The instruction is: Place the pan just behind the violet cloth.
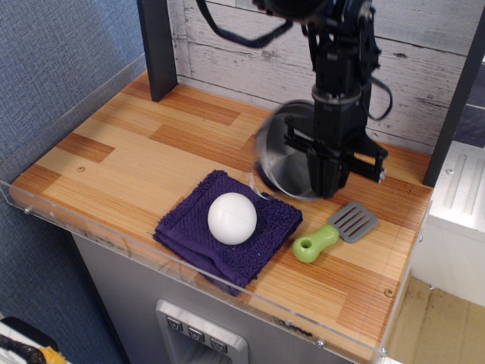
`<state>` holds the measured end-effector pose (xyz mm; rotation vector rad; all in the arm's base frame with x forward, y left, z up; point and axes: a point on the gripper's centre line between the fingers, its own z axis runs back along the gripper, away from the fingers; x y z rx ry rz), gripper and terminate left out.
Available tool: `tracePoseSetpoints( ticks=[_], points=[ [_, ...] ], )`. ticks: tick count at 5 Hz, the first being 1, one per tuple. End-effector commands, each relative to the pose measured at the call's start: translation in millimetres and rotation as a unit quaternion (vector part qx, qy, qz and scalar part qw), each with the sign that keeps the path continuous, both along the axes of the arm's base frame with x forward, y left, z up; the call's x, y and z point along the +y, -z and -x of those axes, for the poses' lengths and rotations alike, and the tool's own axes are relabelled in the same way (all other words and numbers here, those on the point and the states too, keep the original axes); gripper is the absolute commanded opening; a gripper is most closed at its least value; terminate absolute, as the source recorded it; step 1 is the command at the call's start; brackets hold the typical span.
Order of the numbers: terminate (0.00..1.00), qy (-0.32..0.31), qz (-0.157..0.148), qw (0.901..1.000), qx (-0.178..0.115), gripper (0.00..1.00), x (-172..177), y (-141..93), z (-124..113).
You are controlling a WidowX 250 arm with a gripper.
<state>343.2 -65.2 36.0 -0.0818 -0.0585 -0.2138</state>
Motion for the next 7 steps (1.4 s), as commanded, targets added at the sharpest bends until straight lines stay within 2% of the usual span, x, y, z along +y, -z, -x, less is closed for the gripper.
tracePoseSetpoints(
  ticks=[1,2,3,5,6,7],
  points=[
    [0.0,0.007,0.011,0.9995,-0.03,1.0,-2,-33,-1],
    [0.0,0.011,0.015,0.9994,-0.03,1.0,-2,-39,1],
    [0.0,0.011,0.017,0.9989,-0.042,1.0,-1,-57,4],
    [0.0,-0.04,-0.051,0.997,-0.044,1.0,13,-120,20],
    [0.0,-0.073,-0.071,0.9941,-0.038,1.0,30,-139,32],
    [1.0,-0.101,-0.083,0.9912,-0.02,1.0,43,-147,44]
  ],
)
